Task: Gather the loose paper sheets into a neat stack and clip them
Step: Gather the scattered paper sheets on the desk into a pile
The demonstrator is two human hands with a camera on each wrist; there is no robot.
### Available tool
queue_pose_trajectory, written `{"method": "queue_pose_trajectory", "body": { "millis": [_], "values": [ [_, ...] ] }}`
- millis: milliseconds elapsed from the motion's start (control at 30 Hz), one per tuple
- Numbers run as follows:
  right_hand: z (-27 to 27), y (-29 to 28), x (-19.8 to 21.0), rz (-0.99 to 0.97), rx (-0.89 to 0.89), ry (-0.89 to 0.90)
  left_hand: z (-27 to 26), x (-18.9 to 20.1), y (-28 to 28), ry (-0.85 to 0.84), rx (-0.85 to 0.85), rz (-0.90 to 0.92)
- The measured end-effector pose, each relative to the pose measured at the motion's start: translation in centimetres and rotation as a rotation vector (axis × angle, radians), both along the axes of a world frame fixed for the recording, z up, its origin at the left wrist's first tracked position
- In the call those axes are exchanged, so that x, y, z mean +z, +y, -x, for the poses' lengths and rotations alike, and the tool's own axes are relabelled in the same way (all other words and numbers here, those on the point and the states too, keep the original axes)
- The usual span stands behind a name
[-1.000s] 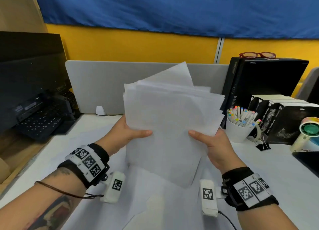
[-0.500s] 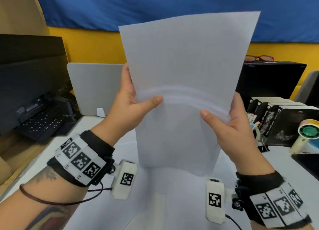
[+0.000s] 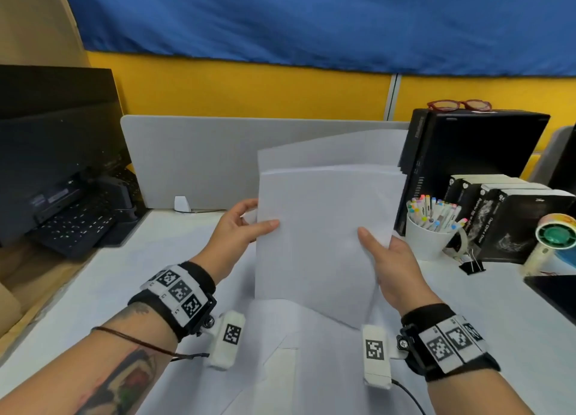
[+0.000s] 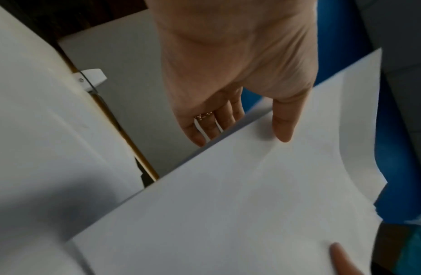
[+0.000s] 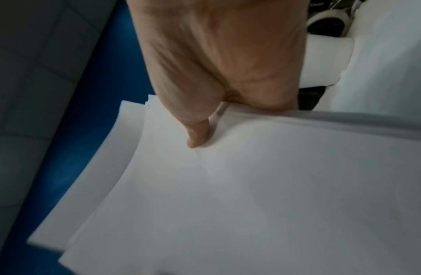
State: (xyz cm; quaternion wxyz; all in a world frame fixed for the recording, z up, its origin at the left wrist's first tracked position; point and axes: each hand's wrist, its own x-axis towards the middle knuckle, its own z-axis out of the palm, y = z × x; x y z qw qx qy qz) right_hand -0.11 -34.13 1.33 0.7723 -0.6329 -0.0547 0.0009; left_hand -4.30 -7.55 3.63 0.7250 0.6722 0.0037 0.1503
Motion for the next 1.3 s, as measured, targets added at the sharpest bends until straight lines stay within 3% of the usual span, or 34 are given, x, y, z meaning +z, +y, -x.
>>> {"method": "queue_pose_trajectory", "body": {
  "millis": [133,233,300,400,467,567,667,767,933,1067,1300],
  "values": [
    [0.0,0.0,0.3,-0.147,-0.017,-0.065,0.0,-0.7,0.5,0.089,-0.045,-0.043],
    [0.3,-0.1,0.5,-0.196,0.083,0.051,0.1,-0.5,0.5,0.229,-0.155,-0.040],
    [0.7,-0.3,0.5,-0.040,0.208,0.187,0.2,-0.9,0.2,0.346,-0.205,-0.046],
    [1.2,-1.4,0.3,0.428,0.292,0.322,-0.2,-2.9,0.2,0.452,-0.097,-0.264],
    [0.9,-2.7,-0.1,0.661,0.175,0.345,-0.4,-4.4,0.4,0.522,-0.004,-0.428],
    [-0.5,-5.4,-1.3,0.846,-0.084,0.363,-0.6,-6.2,0.4,0.607,0.084,-0.554],
    [-1.5,-8.5,-2.7,1.119,-0.258,0.452,-0.4,-7.3,0.0,0.642,0.119,-0.554],
    [-1.3,-11.1,-3.4,1.207,-0.312,0.591,-0.8,-8.4,-0.5,0.652,0.149,-0.517],
    [-0.2,-12.6,-4.0,1.224,-0.229,0.668,-1.3,-8.9,-2.1,0.639,0.212,-0.477],
    [0.7,-12.3,-4.2,1.186,-0.138,0.641,-1.2,-8.8,-2.6,0.718,0.098,-0.369],
    [2.2,-13.4,-4.7,1.412,-0.141,0.575,0.5,-9.6,-1.8,0.676,-0.033,-0.191]
  ]
}}
